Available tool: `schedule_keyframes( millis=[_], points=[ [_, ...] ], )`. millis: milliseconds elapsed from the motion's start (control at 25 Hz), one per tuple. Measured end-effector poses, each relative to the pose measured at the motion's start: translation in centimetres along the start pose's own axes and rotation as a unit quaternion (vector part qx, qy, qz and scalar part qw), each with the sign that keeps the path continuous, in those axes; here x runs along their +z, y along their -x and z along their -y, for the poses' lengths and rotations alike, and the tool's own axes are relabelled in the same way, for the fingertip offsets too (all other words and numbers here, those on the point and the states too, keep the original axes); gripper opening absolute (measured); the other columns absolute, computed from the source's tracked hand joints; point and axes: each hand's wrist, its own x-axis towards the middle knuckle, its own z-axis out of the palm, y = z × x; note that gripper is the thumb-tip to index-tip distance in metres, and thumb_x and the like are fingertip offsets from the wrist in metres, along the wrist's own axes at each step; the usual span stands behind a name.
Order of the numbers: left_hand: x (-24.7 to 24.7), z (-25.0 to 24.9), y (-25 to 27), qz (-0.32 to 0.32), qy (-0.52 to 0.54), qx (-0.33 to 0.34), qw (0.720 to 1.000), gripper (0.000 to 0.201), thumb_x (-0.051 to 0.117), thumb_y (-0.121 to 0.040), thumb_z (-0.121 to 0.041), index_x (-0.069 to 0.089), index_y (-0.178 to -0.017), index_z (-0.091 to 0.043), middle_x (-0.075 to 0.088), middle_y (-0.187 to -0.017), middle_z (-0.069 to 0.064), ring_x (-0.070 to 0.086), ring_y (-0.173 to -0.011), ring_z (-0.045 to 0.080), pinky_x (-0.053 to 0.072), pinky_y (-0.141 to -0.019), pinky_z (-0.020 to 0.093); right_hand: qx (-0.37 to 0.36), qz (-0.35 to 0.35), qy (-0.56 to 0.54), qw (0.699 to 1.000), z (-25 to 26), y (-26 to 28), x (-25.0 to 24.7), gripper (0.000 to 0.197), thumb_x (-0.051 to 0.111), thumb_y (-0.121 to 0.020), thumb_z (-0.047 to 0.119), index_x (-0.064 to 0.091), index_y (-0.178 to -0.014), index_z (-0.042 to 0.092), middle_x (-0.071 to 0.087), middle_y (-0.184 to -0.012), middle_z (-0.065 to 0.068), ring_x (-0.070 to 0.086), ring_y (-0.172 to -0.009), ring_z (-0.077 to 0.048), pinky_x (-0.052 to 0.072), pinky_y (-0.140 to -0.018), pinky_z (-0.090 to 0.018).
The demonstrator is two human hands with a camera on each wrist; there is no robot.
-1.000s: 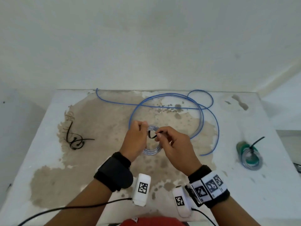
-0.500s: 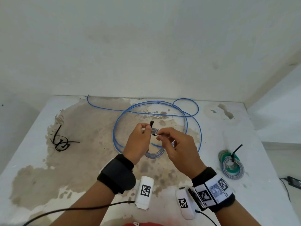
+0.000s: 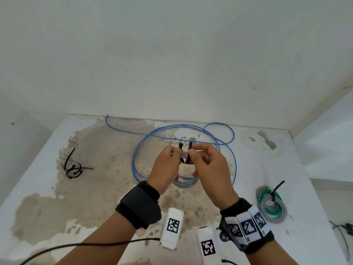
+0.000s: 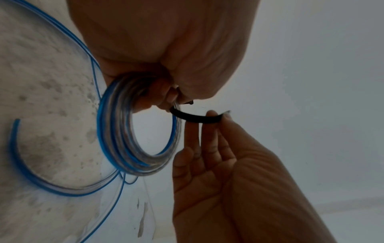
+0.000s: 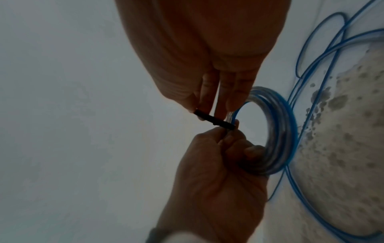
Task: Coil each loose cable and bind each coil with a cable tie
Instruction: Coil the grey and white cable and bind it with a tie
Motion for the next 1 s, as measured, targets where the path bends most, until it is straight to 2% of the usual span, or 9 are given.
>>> schedule_keyframes(
  millis=[120, 200, 280, 400, 720, 800, 880, 1000],
  points=[
    [0.2, 0.0, 0.1, -0.005, -0.013, 0.013, 1.0, 0.026, 0.044, -0.105, -0.03, 0.055, -0.088, -0.014, 0.053, -0.067, 0.001, 0.043, -0.05, 0.011, 0.045, -0.052, 0.031, 0.056, 0.025, 0.002, 0.998, 0.4, -1.0, -0.1, 0.015, 0.07, -0.094, 0.026, 0.065, -0.108, 0.02, 0.078, -0.082, -0.001, 0.076, -0.082, -0.012, 0.05, -0.064, -0.031],
    [0.3, 0.3, 0.0, -0.009, -0.03, 0.018, 0.999, 0.028, 0.044, -0.104, -0.032, 0.055, -0.085, -0.016, 0.055, -0.069, 0.0, 0.044, -0.055, 0.013, 0.044, -0.061, 0.037, 0.08, 0.051, 0.011, 0.995, 0.5, -1.6, -0.3, 0.021, 0.071, -0.094, 0.025, 0.064, -0.114, 0.022, 0.078, -0.081, -0.002, 0.076, -0.082, -0.015, 0.048, -0.056, -0.028],
    [0.5, 0.6, 0.0, -0.006, -0.042, 0.027, 0.999, 0.029, 0.044, -0.104, -0.034, 0.054, -0.084, -0.016, 0.057, -0.07, 0.001, 0.045, -0.057, 0.014, 0.043, -0.063, 0.038, 0.094, 0.065, 0.018, 0.993, 0.5, -1.9, -0.5, 0.024, 0.07, -0.094, 0.023, 0.064, -0.117, 0.024, 0.078, -0.08, -0.003, 0.076, -0.079, -0.016, 0.047, -0.053, -0.027],
    [0.7, 0.8, 0.0, 0.0, -0.053, 0.041, 0.998, 0.029, 0.044, -0.104, -0.036, 0.055, -0.087, -0.016, 0.059, -0.075, 0.003, 0.046, -0.058, 0.013, 0.042, -0.063, 0.037, 0.1, 0.074, 0.018, 0.992, 0.6, -2.1, -0.8, 0.024, 0.069, -0.095, 0.021, 0.067, -0.119, 0.026, 0.077, -0.078, -0.002, 0.075, -0.074, -0.013, 0.047, -0.052, -0.026],
    [1.2, 0.9, 0.0, 0.001, -0.058, 0.052, 0.997, 0.03, 0.044, -0.104, -0.038, 0.057, -0.089, -0.016, 0.062, -0.077, 0.003, 0.047, -0.06, 0.013, 0.043, -0.063, 0.036, 0.103, 0.063, 0.007, 0.993, 0.6, -2.1, -1.2, 0.023, 0.068, -0.095, 0.021, 0.07, -0.117, 0.026, 0.075, -0.074, 0.003, 0.074, -0.072, -0.012, 0.046, -0.054, -0.025],
    [1.3, 0.9, 0.1, 0.002, -0.069, 0.062, 0.996, 0.029, 0.044, -0.104, -0.037, 0.056, -0.088, -0.017, 0.065, -0.08, 0.006, 0.047, -0.058, 0.011, 0.042, -0.061, 0.035, 0.105, 0.065, 0.009, 0.992, 0.6, -2.1, -1.3, 0.023, 0.068, -0.095, 0.02, 0.07, -0.117, 0.027, 0.074, -0.074, 0.003, 0.073, -0.07, -0.012, 0.046, -0.054, -0.025],
    [1.3, 0.8, 0.3, 0.005, -0.091, 0.08, 0.993, 0.028, 0.044, -0.105, -0.036, 0.057, -0.089, -0.017, 0.067, -0.081, 0.008, 0.046, -0.054, 0.007, 0.04, -0.058, 0.028, 0.112, 0.073, 0.008, 0.991, 0.7, -2.1, -1.5, 0.025, 0.068, -0.096, 0.019, 0.071, -0.119, 0.028, 0.073, -0.073, 0.003, 0.072, -0.068, -0.01, 0.046, -0.054, -0.025],
    [1.1, 0.5, 0.8, 0.01, -0.111, 0.112, 0.987, 0.025, 0.045, -0.106, -0.032, 0.058, -0.09, -0.017, 0.065, -0.073, 0.0, 0.046, -0.05, 0.003, 0.037, -0.052, 0.018, 0.13, 0.084, -0.002, 0.988, 1.1, -2.0, -1.8, 0.025, 0.066, -0.096, 0.017, 0.071, -0.118, 0.027, 0.073, -0.075, 0.004, 0.071, -0.068, -0.007, 0.049, -0.055, -0.023]
  ],
)
